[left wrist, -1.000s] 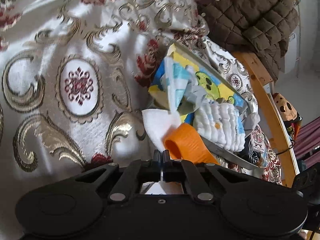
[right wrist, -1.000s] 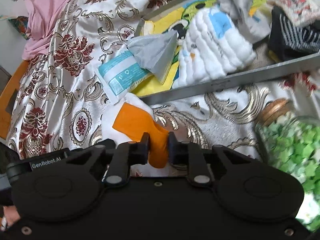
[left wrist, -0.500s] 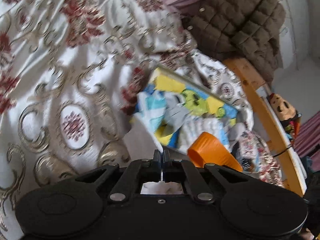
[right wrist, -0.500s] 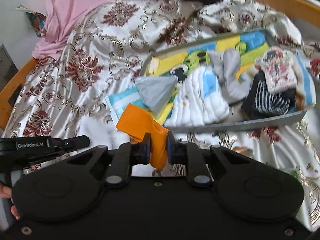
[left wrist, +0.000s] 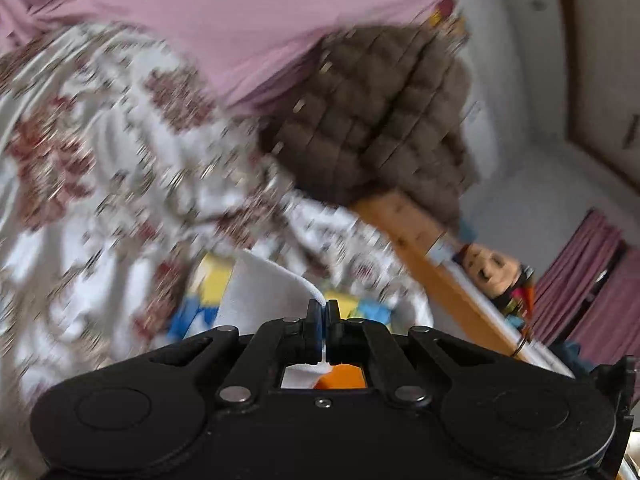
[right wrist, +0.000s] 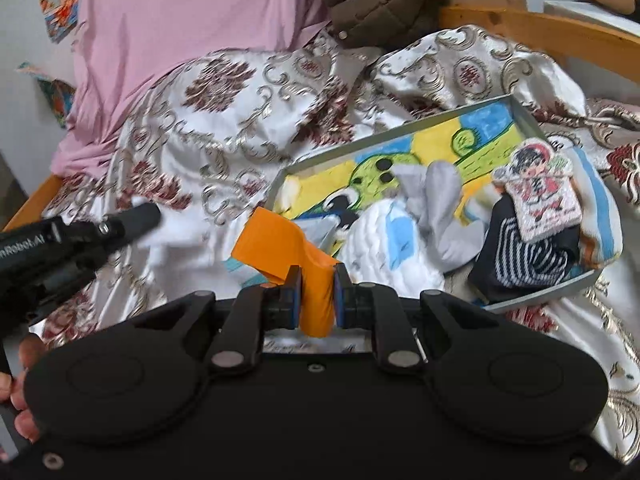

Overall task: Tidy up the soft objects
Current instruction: 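Carry the white cloth and orange piece over the tray with both grippers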

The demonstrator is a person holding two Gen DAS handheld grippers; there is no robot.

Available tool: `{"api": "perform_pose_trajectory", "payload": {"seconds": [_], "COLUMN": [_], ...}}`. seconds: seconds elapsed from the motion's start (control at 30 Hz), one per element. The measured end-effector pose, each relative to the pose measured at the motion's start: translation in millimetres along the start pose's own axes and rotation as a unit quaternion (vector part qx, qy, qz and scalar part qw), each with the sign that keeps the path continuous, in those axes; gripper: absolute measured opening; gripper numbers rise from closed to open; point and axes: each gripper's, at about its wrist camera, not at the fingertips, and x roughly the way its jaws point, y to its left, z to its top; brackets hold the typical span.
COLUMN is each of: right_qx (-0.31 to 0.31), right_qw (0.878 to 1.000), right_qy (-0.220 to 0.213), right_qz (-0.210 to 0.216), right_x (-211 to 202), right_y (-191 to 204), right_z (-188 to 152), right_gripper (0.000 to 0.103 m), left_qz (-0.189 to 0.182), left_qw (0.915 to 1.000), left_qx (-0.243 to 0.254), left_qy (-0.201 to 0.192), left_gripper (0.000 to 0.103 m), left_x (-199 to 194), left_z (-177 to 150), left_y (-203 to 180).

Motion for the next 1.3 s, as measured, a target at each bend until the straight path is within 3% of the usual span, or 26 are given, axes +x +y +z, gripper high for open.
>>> {"api": "perform_pose_trajectory", "payload": {"seconds": [0.1,0.17,0.5,0.83,1.0,1.1,1.23,1.3], "right_qx": [0.001,-0.002,-0.005,-0.033,-0.017,0.001,0.003,-0.002], "right_qw": [1.0,1.0,0.999,0.996,0.995,0.996,0.996,0.997], "right_qy": [-0.004,-0.002,0.025,0.057,0.075,0.074,0.073,0.07], "right_qz": [-0.014,-0.017,-0.03,-0.057,-0.063,-0.05,-0.041,-0.041], "right_x": [15.3,25.2,75.6,126.5,146.7,144.0,135.2,129.1], "right_y": [-2.3,-1.5,21.1,47.0,44.1,37.2,33.7,33.3], "right_z": [6.9,11.3,5.1,-6.1,-15.4,-18.9,-17.6,-16.4], "right_gripper": [0.009,0.009,0.01,0.01,0.01,0.015,0.03,0.031], "left_qz": [-0.012,-0.018,0.031,0.067,0.073,0.08,0.089,0.092], "left_qw": [0.9999,0.9996,0.991,0.9883,0.987,0.9866,0.986,0.9856], "left_qx": [-0.004,-0.018,-0.077,-0.063,-0.065,-0.064,-0.056,-0.054], "left_qy": [-0.01,0.009,0.105,0.122,0.127,0.127,0.129,0.131], "left_gripper": [0.0,0.0,0.0,0.0,0.001,0.003,0.013,0.019], "left_x": [16.4,31.1,73.9,74.8,75.8,75.0,73.5,72.0], "left_z": [-10.2,-20.4,-60.6,-62.6,-64.1,-64.1,-63.0,-63.4], "left_y": [11.6,24.2,77.1,78.0,78.1,78.1,75.7,73.8]}}
